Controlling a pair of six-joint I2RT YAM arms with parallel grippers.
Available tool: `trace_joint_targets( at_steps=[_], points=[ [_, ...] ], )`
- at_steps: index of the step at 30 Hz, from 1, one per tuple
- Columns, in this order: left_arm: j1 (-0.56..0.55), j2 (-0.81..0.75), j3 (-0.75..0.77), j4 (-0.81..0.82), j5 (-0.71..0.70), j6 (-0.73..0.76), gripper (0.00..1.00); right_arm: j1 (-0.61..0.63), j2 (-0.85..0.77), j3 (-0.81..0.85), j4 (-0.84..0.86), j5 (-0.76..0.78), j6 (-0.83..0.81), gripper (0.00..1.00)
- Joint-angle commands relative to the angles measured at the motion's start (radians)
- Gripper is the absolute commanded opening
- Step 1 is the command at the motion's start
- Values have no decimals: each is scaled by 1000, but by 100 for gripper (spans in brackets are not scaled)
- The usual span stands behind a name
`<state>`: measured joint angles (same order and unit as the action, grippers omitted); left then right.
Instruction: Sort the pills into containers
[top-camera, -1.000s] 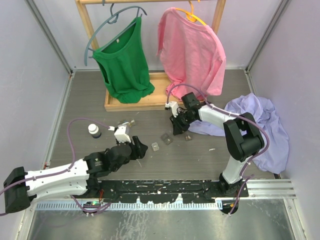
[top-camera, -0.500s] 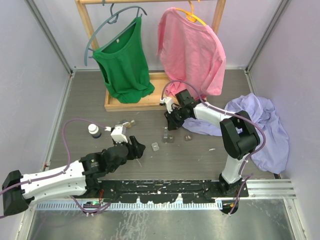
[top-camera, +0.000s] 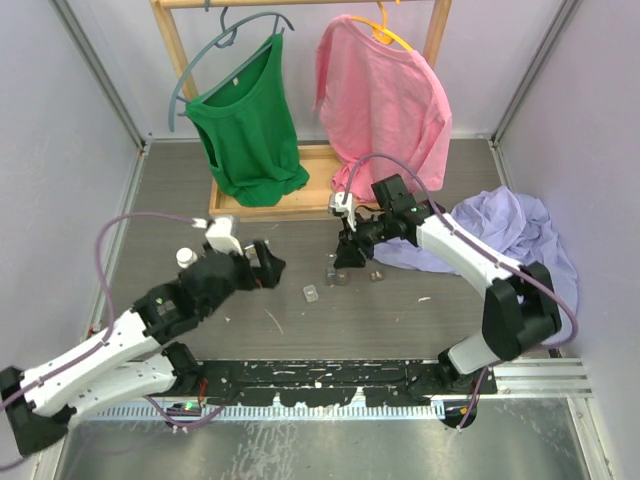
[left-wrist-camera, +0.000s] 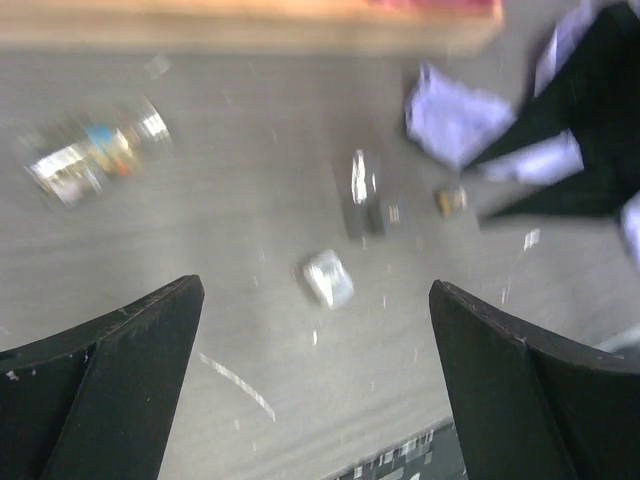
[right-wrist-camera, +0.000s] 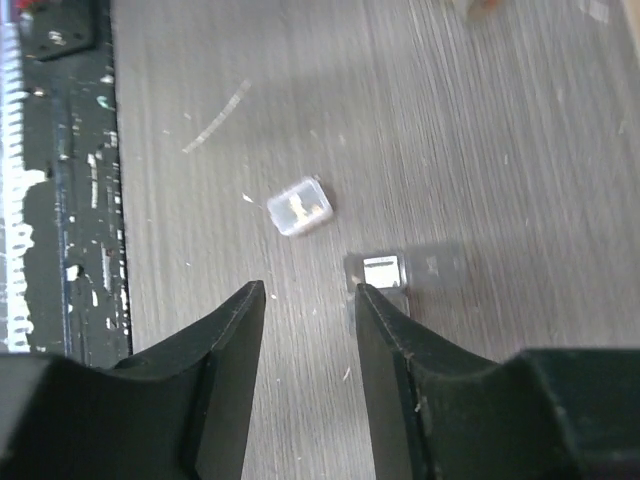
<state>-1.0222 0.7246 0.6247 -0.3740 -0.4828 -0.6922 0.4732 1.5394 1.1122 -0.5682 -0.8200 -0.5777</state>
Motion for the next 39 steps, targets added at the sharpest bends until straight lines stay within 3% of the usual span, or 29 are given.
trace_joint_targets(
  at_steps=[1, 4, 7, 9, 11, 13, 20, 27, 34, 39],
  points=[
    [311, 59, 179, -93, 344, 124, 98, -11, -119, -25, 6, -201, -101, 54],
    [503, 134, 275, -179, 530, 142, 98, -11, -145, -40, 16, -244, -150, 74],
    [570, 205, 368, -263, 575, 222, 98, -11, -147, -7, -28, -299, -262, 89],
    [590, 233, 408, -293, 565, 320, 98, -11, -139, 52, -170, -357, -420, 96],
    [591, 257, 433, -324, 512, 447, 98, -9, -121, 117, -286, -400, -561, 97],
    [591, 271, 435, -346, 459, 570, 98, -9, -104, 143, -323, -425, -591, 97],
    [616, 336, 422, -380, 289, 812, 98, -10, -138, -13, -294, -391, -628, 97],
    [631, 477, 485, -371, 433, 873, 98, -10, -146, -19, -222, -294, -551, 97],
    [642, 537, 394, -195, 638, 1178, 98, -10, -115, -20, -223, -245, -562, 97],
    [702, 694, 469, -209, 753, 1191, 98, -11, -106, -23, -222, -233, -574, 97]
  ],
)
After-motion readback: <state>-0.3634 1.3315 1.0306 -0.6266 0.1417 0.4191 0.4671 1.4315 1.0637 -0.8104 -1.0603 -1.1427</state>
